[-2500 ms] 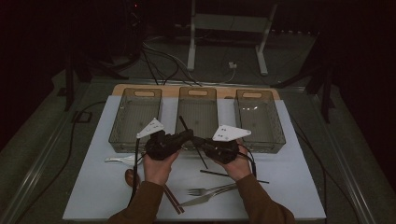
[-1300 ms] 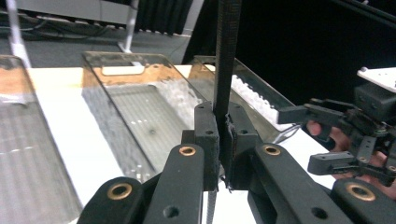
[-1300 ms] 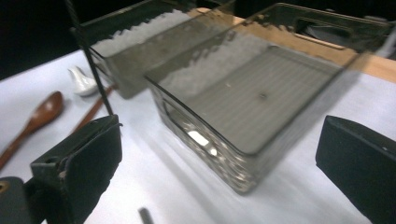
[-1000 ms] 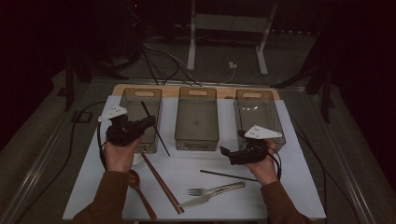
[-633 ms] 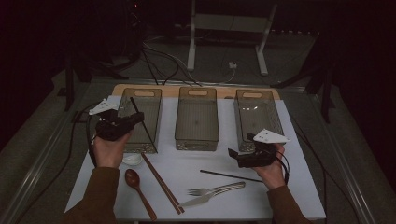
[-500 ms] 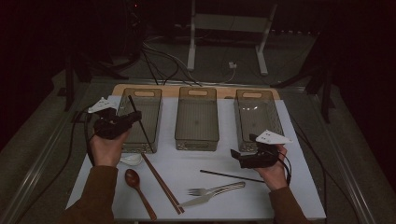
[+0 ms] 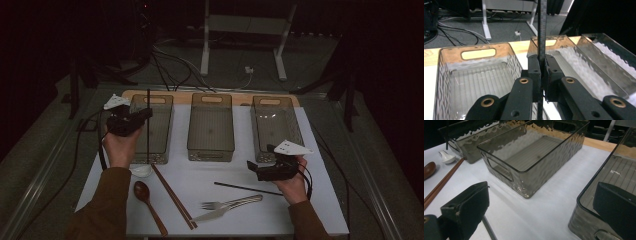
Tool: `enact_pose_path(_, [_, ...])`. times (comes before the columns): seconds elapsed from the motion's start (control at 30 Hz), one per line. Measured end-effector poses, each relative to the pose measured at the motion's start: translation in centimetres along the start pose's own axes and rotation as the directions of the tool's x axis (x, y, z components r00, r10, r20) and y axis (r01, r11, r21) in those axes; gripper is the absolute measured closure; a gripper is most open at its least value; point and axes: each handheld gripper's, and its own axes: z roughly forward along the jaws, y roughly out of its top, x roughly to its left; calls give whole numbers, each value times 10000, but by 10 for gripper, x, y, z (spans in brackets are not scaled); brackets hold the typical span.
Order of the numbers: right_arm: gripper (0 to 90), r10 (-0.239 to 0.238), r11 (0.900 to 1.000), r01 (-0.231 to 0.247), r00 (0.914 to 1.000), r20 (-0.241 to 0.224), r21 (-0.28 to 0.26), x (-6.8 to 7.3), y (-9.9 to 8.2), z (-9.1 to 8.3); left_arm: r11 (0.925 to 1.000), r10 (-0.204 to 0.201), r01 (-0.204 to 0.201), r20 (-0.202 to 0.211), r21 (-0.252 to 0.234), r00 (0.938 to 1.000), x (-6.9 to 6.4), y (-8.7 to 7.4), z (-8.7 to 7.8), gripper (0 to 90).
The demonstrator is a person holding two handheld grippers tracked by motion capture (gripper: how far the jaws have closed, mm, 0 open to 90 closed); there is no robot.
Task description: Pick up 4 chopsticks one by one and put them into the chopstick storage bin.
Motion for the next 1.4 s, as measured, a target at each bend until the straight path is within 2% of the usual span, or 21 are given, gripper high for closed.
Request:
enact_pose_path(0.27, [2,37,10000,-37,10000,-62,8,0,-1,1,9997,-230,226,-392,-121,9990,9,1,19,866])
enact_pose_path(0.43, [2,59,10000,-59,9999,-123,-7,1,-1,2,9980,-622,616,-572,-125,9964,15,-1,34,867])
enact_pose_path(0.5, [2,59,10000,-59,9999,-147,5,1,-1,2,9973,-736,727,-783,-142,9942,16,-2,39,857])
enact_pose_path(0.53, [2,59,10000,-59,9998,-167,-11,1,-1,2,9965,-823,807,-929,-205,9923,16,-3,42,822])
enact_pose_path(0.6, [2,59,10000,-60,9998,-166,-23,1,-1,1,9950,-984,961,-1091,-268,9891,16,-4,45,587])
enact_pose_path(0.67, [2,108,9999,-108,9998,-175,-14,0,-1,1,9953,-932,886,-1447,-384,9851,13,-4,45,439])
enact_pose_path(0.7, [2,111,9999,-111,9998,-162,-34,-1,-2,0,9947,-983,933,-1359,-429,9858,12,-4,44,381])
enact_pose_path(0.8, [2,111,9999,-112,9998,-151,-39,-2,-2,-1,9948,-941,888,-1139,-502,9890,10,-3,43,314])
enact_pose_path(0.87, [2,134,9999,-135,9998,-145,-59,-2,-1,-2,9963,-747,682,-1340,-525,9882,7,-3,42,185])
enact_pose_path(0.93, [1,150,9999,-151,9998,-161,-42,-2,-1,-2,9975,-593,535,-1354,-459,9890,6,-3,40,163])
enact_pose_path(1.0, [2,147,9999,-148,9998,-168,-30,-2,-1,-2,9985,-464,420,-1291,-360,9906,6,-3,38,72])
enact_pose_path(1.07, [2,143,9999,-144,9997,-176,-25,-2,-1,-2,9987,-397,356,-1217,-359,9918,7,-3,35,19])
enact_pose_path(1.17, [2,126,9999,-126,9997,-186,15,-2,-1,-2,9983,-383,334,-1042,-476,9938,7,-2,29,13])
enact_pose_path(1.4, [2,-19,9998,23,9997,-245,186,-2,0,-1,9991,-155,123,-786,-411,9968,5,-3,18,10])
